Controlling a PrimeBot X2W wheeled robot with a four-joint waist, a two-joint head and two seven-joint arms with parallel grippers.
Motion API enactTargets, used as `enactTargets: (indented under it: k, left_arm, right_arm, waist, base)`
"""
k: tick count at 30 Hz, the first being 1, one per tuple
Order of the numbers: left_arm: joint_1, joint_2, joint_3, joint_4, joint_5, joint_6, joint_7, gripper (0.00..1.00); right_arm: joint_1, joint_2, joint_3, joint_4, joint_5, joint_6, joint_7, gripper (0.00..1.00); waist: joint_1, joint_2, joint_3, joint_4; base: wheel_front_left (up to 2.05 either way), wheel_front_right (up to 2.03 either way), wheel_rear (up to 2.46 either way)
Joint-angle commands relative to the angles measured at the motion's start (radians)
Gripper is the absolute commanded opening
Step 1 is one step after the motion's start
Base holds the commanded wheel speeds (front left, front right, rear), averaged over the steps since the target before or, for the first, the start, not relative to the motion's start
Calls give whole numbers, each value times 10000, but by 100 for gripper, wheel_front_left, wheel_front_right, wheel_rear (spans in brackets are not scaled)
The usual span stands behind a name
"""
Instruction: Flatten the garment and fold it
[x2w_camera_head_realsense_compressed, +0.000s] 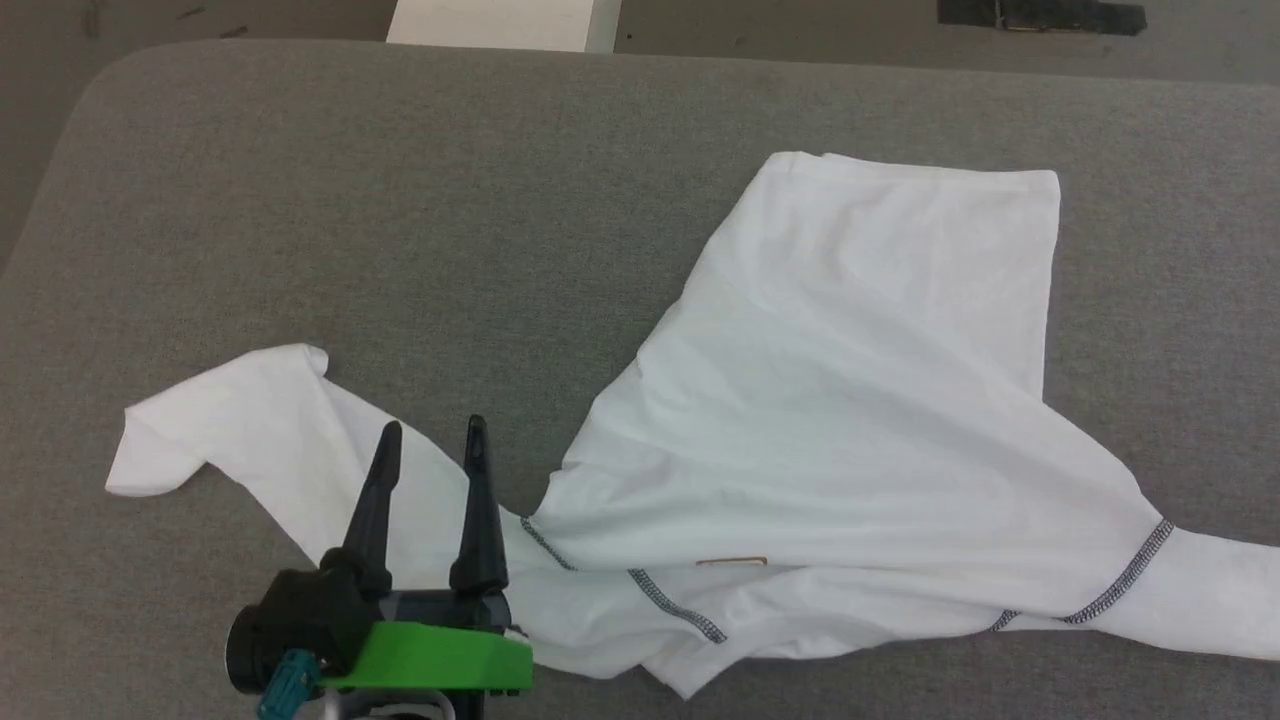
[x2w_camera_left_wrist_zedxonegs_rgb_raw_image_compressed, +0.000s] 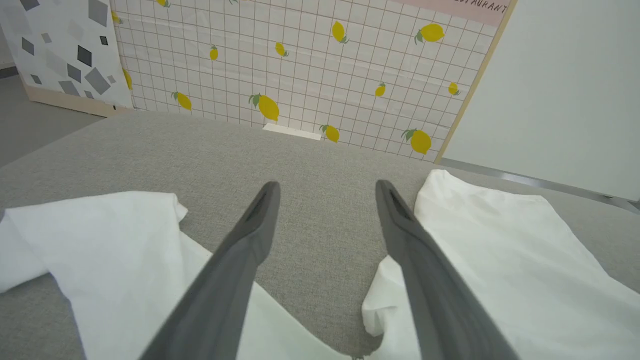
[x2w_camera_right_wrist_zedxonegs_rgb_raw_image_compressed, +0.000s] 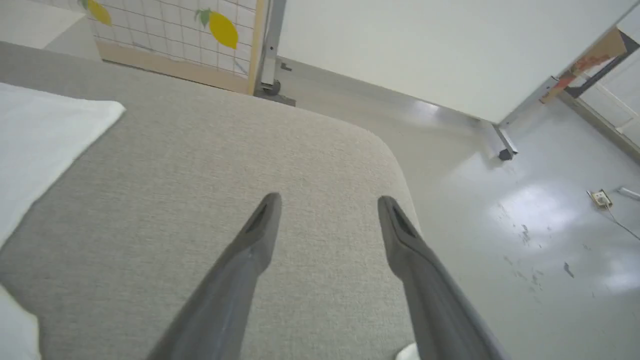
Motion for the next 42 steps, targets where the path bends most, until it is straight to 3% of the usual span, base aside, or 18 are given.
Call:
enactTargets:
  k: [1, 7, 13, 22, 23, 24, 25, 31, 42]
  left_arm:
    - [-130, -35, -30, -13, 42, 63, -47, 100]
    - [-339, -35, -248, -13, 53, 31, -47, 100]
    - [-492, -35, -417, 95, -5, 50, -47, 100]
    - [-606, -35, -596, 168, -138, 87, -47, 100]
    - [-636, -35, -612, 171, -147, 86, -47, 100]
    - [-678, -35, -626, 172, -158, 90, -47, 100]
    - [-713, -35, -637, 173, -167, 95, -47, 100]
    - [-901, -35, -728, 205, -224, 182, -47, 100]
    - [-1451, -35, -1031, 120, -242, 144, -47, 100]
  right_arm:
    - [-308, -7, 566, -341, 176, -17, 254, 100]
    - [-1292, 254, 3130, -825, 928, -17, 1393, 100]
    - [-2005, 346, 4864, -19, 1178, -17, 2148, 100]
    - [-2553, 526, 5425, 2125, 1276, -17, 2464, 100]
    - [-2612, 540, 5477, 2247, 1290, -17, 2433, 85]
    - [-2693, 571, 5512, 2387, 1316, -17, 2388, 18]
    - [-2757, 567, 5567, 2475, 1312, -17, 2360, 0]
    - [-3424, 163, 5931, 2546, 1281, -17, 2131, 0]
    - [-6974, -2131, 6610, 2148, 663, -17, 1708, 0]
  waist:
    - [0, -1, 98, 55]
    - [0, -1, 404, 322]
    - [0, -1, 577, 705]
    - [0, -1, 831, 1125]
    - [0, -1, 871, 1148]
    - [0, -1, 916, 1167]
    - [0, -1, 955, 1180]
    - [0, -1, 1166, 1159]
    - [0, -1, 1853, 1416]
  base:
    - [0, 0, 0]
    - [0, 0, 0]
    - [0, 0, 0]
    - [0, 0, 0]
    - [0, 0, 0]
    - [0, 0, 0]
    - [0, 0, 0]
    - [0, 0, 0]
    - [0, 0, 0]
